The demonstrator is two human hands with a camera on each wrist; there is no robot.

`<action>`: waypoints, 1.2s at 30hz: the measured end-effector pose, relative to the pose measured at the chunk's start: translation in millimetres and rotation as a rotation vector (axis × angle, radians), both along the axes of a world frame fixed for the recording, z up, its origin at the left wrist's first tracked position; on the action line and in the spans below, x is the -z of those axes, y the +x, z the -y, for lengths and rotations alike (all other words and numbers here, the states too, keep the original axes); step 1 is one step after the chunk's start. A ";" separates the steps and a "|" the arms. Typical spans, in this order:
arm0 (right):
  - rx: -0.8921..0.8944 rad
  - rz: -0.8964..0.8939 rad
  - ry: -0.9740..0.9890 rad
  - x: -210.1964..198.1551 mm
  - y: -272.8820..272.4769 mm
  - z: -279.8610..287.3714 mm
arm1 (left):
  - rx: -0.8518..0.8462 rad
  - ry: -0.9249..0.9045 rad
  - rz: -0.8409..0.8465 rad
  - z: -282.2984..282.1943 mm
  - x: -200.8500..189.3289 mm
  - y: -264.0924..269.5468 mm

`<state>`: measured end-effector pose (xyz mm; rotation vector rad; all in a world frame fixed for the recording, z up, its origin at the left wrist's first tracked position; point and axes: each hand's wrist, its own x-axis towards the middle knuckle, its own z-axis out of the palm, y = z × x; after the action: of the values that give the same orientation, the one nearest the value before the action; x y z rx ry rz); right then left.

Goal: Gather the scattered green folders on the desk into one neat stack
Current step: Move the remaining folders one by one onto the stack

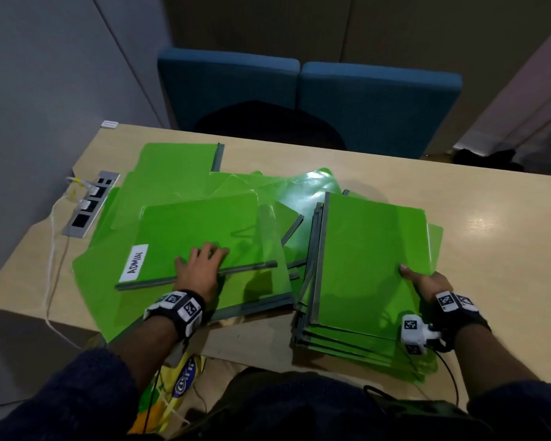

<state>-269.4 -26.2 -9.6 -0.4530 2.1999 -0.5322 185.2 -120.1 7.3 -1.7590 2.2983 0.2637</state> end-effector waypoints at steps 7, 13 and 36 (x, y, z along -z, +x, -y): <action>-0.042 0.030 0.035 -0.7 -9.6 2.3 | 0.347 -0.293 -0.608 42.5 -71.5 -20.9; -0.075 0.163 0.006 2.1 -19.8 -0.7 | 0.927 -0.099 -0.491 36.1 -70.8 -85.4; 0.133 0.186 -0.161 6.0 0.0 -17.8 | -0.319 0.393 -0.714 7.0 -23.4 -199.9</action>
<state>-269.3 -8.4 -15.6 -0.3285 2.0258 -0.7951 -14.7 -127.1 30.7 -2.0068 2.1049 1.4978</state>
